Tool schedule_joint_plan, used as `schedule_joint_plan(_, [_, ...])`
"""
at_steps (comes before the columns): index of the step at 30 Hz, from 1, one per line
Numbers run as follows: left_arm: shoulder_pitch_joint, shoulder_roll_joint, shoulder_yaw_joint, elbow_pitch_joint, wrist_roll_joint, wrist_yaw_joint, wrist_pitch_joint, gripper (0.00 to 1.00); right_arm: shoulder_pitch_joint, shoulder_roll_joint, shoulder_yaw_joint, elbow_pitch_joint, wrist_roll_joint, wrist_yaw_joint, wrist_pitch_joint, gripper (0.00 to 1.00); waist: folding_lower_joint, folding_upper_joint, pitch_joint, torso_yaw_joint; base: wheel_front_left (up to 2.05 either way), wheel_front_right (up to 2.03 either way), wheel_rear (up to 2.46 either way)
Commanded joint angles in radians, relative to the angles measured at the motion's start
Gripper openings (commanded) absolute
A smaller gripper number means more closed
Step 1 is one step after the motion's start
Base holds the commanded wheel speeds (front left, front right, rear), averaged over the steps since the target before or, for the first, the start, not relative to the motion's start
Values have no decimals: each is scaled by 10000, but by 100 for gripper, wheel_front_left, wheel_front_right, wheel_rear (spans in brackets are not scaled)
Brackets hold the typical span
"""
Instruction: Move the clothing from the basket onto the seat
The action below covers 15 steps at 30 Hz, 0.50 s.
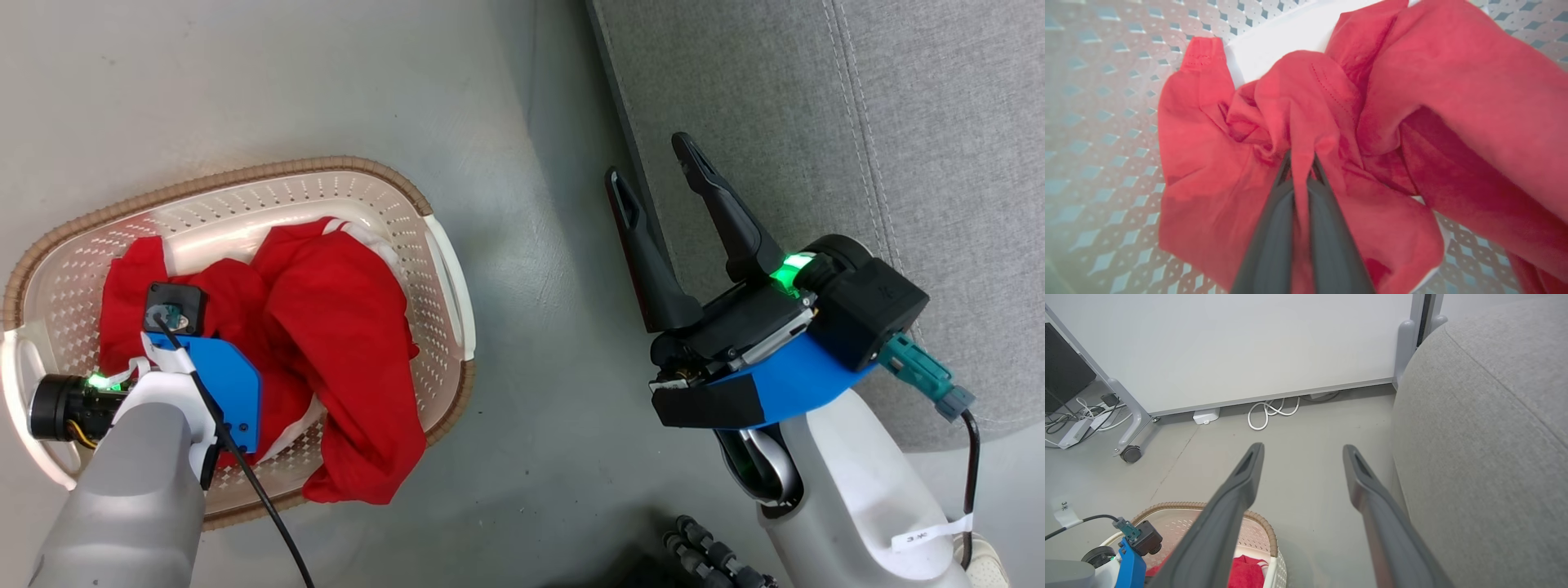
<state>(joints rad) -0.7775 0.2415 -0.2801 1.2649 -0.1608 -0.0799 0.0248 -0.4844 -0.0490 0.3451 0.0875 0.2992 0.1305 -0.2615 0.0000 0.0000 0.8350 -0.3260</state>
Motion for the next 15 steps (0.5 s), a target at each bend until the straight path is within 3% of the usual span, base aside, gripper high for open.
schedule_joint_plan(1, [-143, 36, -48, 32, -72, -41, -39, 0, -157, -25, -2, 62, -8, 4, -54, 100, 0, 0, -59, 16, 0, 0, 0])
schedule_joint_plan(8, [33, -212, -52, 69, -294, -163, -278, 0, -107, -27, -38, 352, -65, 4, -53, 100, 0, 0, -741, 186, 0, 0, 0])
schedule_joint_plan(15, [242, -747, -127, 86, -513, -319, -754, 0, 277, -28, -244, 1056, -406, 4, -48, 100, 0, 0, -2379, 798, 0, 0, 0])
